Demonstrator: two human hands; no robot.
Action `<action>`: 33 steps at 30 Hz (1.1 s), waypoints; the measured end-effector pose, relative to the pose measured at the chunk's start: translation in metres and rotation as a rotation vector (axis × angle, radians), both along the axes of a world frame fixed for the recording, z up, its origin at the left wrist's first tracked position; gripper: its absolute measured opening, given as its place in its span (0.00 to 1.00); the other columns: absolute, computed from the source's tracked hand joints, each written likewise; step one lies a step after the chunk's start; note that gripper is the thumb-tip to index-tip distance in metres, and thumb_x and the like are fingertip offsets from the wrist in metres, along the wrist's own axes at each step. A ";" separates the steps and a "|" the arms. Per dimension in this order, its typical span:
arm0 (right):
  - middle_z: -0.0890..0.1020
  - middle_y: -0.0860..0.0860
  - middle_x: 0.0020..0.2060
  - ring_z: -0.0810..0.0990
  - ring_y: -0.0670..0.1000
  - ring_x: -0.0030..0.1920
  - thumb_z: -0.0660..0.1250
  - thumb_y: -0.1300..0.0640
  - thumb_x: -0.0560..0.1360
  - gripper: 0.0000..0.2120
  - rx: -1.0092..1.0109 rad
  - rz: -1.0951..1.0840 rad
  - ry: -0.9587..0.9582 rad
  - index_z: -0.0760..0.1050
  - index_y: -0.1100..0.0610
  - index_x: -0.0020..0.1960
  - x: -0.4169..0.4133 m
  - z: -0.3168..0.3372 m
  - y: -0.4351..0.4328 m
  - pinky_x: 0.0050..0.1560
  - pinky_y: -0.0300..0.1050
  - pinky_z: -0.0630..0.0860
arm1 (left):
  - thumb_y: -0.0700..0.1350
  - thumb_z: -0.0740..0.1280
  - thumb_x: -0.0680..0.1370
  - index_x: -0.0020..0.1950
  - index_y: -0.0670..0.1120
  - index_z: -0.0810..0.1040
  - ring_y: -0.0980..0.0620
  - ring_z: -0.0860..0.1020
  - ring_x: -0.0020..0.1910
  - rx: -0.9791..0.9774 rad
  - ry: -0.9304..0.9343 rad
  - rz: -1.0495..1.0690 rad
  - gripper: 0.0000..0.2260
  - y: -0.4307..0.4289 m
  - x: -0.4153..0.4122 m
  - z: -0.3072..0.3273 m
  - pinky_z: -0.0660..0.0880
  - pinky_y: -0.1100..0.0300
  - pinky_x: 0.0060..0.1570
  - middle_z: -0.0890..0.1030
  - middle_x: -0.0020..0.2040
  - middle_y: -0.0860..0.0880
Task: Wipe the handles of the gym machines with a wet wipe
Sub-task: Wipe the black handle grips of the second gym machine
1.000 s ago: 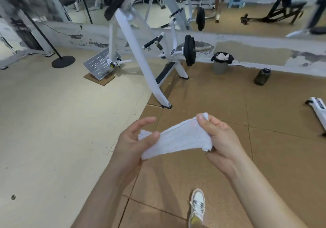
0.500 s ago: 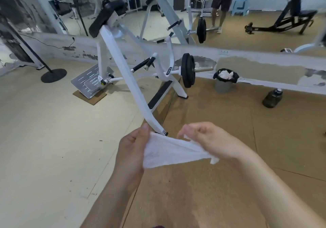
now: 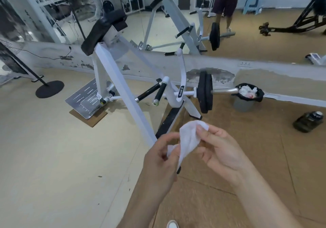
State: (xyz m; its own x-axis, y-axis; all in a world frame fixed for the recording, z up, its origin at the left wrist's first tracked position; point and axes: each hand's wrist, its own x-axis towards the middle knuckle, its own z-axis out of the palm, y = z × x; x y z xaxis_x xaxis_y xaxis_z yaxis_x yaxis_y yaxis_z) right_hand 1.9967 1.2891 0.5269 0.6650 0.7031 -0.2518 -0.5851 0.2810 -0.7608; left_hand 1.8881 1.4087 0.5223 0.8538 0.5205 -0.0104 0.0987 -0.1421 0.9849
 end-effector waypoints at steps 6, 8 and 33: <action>0.82 0.56 0.38 0.77 0.49 0.34 0.72 0.56 0.66 0.13 -0.270 -0.084 -0.159 0.82 0.62 0.47 0.093 -0.010 0.073 0.34 0.40 0.73 | 0.50 0.74 0.71 0.45 0.55 0.83 0.62 0.71 0.23 0.021 0.105 -0.108 0.04 0.067 0.085 -0.009 0.68 0.68 0.28 0.75 0.24 0.59; 0.81 0.57 0.36 0.75 0.51 0.35 0.73 0.55 0.69 0.11 -0.384 -0.055 -0.312 0.82 0.62 0.44 0.124 -0.024 0.097 0.36 0.43 0.71 | 0.47 0.74 0.72 0.48 0.55 0.83 0.66 0.77 0.32 0.161 0.169 -0.065 0.06 0.087 0.113 -0.023 0.69 0.74 0.33 0.79 0.30 0.67; 0.82 0.61 0.35 0.78 0.51 0.31 0.70 0.70 0.70 0.08 -0.459 0.414 -0.201 0.77 0.60 0.45 0.359 -0.188 0.292 0.30 0.37 0.74 | 0.52 0.67 0.76 0.41 0.58 0.77 0.59 0.77 0.36 0.136 0.293 0.316 0.04 0.254 0.324 -0.192 0.68 0.73 0.33 0.80 0.37 0.59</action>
State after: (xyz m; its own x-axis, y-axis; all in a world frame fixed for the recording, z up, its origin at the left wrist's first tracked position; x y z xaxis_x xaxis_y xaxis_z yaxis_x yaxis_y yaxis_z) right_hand 2.3557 1.5810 0.3389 0.4270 0.7622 -0.4865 -0.4091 -0.3170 -0.8557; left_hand 2.2123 1.6626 0.3303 0.6236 0.7688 -0.1414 0.4298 -0.1861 0.8835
